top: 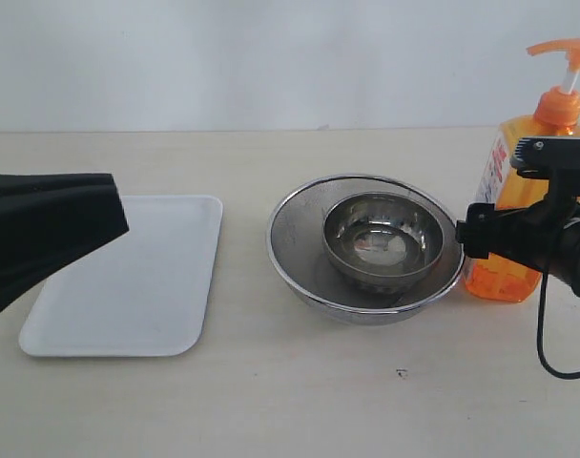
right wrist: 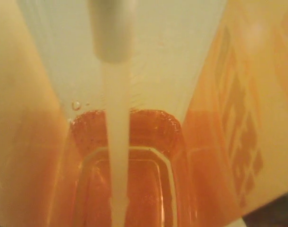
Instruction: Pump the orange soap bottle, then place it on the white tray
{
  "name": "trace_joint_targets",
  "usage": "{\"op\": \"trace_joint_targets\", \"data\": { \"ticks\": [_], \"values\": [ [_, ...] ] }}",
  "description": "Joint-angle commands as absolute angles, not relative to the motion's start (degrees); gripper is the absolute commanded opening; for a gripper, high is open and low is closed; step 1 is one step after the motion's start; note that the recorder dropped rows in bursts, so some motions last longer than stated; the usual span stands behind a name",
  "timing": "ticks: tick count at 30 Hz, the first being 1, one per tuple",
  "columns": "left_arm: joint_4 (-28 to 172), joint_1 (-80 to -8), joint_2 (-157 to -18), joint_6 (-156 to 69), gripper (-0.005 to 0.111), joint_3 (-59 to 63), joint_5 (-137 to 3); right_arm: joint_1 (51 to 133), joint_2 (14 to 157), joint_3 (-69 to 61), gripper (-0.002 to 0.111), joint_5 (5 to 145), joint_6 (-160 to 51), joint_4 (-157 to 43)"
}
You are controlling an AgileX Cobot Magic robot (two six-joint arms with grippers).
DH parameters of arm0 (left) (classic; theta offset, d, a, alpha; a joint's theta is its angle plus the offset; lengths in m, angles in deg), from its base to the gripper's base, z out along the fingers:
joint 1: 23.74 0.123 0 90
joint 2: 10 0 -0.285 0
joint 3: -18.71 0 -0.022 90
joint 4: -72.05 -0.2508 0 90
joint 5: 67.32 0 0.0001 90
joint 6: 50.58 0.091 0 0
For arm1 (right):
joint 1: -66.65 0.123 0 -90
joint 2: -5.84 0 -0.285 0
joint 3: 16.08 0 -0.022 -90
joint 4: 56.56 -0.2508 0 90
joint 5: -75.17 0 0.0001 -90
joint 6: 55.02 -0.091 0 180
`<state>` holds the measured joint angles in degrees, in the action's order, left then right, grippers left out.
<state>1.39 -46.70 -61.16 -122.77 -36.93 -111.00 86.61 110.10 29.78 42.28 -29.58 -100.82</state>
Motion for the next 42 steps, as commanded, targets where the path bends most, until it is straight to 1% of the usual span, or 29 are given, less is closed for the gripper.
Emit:
{"op": "trace_joint_targets", "data": {
  "ticks": [1,7,8,9,10,11,18,19,29,34,37,42],
  "values": [
    [2.01,-46.72,-60.86,-122.2,0.005,-37.12,-111.07,86.57,110.23,29.81,0.09,40.96,-33.65,-97.94],
    [1.65,-46.72,-60.86,-122.04,0.005,-37.12,-110.82,86.57,110.23,29.81,0.09,39.96,-37.61,-94.26],
    [1.65,-46.72,-60.86,-122.04,0.005,-37.12,-110.82,86.57,110.23,29.81,0.089,39.66,-37.61,-94.26],
    [1.65,-46.72,-60.86,-122.04,0.005,-37.12,-110.82,86.57,110.23,29.81,0.086,39.4,-37.61,-94.26],
    [1.65,-46.72,-60.86,-122.04,0.005,-37.12,-110.82,86.57,110.23,29.81,0.081,39.26,-37.61,-94.26],
    [1.65,-46.72,-60.86,-122.04,0.005,-37.12,-110.82,86.57,110.23,29.81,0.072,38.99,-37.61,-94.26],
    [1.0,-46.72,-60.86,-122.07,0.005,-37.12,-110.82,86.57,110.23,29.81,0.008,38.6,-36.71,-94.26],
    [0.88,-46.72,-60.86,-122.07,0.005,-37.12,-110.82,86.57,110.23,29.81,0.001,38.53,-36.54,-94.26],
    [0.71,-46.72,-60.86,-122.53,0.005,-37.12,-110.43,86.57,110.23,29.81,0.0,36.54,-34.36,-94.42],
    [0.14,-46.72,-60.86,-122.53,0.005,-37.12,-104.0,86.57,110.23,29.81,0.0,33.51,-34.36,-94.42],
    [0.25,-46.72,-60.86,-122.53,0.005,-37.92,-103.04,86.57,110.14,32.06,0.0,27.87,-39.35,-90.01],
    [0.25,-46.72,-60.86,-122.53,0.005,-37.92,-99.82,86.57,108.69,32.44,0.0,25.69,-41.54,-86.46]
  ]
}}
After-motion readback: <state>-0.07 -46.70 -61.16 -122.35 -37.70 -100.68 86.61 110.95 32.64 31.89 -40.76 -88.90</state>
